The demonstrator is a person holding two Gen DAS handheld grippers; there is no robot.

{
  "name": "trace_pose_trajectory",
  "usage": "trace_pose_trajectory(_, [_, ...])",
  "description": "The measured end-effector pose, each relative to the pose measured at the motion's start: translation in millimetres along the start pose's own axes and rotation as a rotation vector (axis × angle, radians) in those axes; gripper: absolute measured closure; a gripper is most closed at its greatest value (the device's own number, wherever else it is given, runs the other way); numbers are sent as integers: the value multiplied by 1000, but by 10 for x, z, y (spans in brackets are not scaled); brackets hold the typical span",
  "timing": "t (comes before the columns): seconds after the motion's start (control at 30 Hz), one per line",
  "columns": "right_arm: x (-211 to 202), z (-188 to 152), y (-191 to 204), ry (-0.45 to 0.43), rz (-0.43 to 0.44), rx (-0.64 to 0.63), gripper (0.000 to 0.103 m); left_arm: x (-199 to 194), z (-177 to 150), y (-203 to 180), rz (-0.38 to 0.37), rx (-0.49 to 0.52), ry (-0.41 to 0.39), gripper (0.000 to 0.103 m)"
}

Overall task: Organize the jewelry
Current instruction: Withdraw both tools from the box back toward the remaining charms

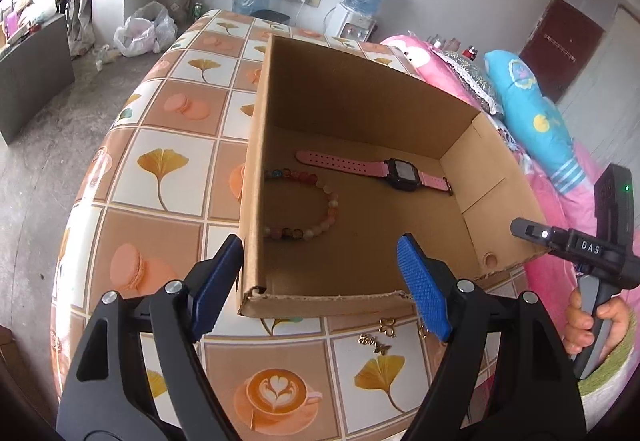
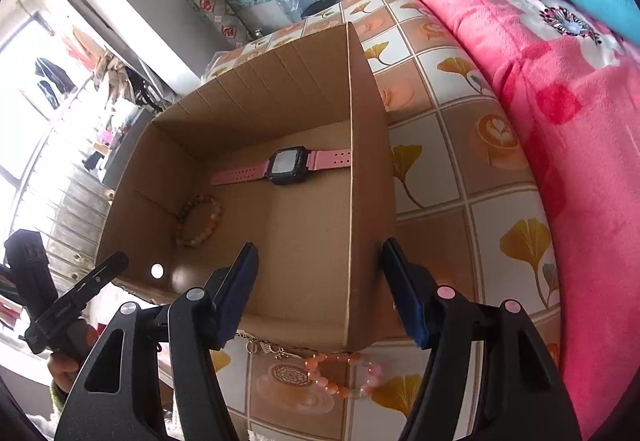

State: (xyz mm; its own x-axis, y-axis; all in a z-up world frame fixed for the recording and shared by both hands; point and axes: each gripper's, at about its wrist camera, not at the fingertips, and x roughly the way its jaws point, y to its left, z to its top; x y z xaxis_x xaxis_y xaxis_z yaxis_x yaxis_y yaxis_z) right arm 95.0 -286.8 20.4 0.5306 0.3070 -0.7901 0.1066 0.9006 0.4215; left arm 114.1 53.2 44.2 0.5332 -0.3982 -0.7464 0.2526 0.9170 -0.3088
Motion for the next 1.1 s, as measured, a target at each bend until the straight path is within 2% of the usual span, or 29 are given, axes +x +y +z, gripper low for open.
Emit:
trace_pose_trajectory(0.47, [-205, -314, -31, 18, 11, 14, 40, -283, -362, -45, -8, 2, -7, 28])
trace_pose_trajectory(0.8, [-96, -113, -52, 17, 16, 21, 40, -153, -140, 3, -33, -24, 10, 27])
trace_pose_trajectory(0.9, [-120, -157, -77, 0, 38, 19, 40, -154, -216, -32, -17, 27, -11, 27])
trace_pose_trajectory(1.0, [-214, -192, -151, -25, 86, 46, 40, -207, -262, -10, -29, 9, -21, 25])
trace_pose_trajectory(1.1, [-456, -257, -198, -102, 64, 57, 40, -397, -354, -8, -23, 21, -90, 25])
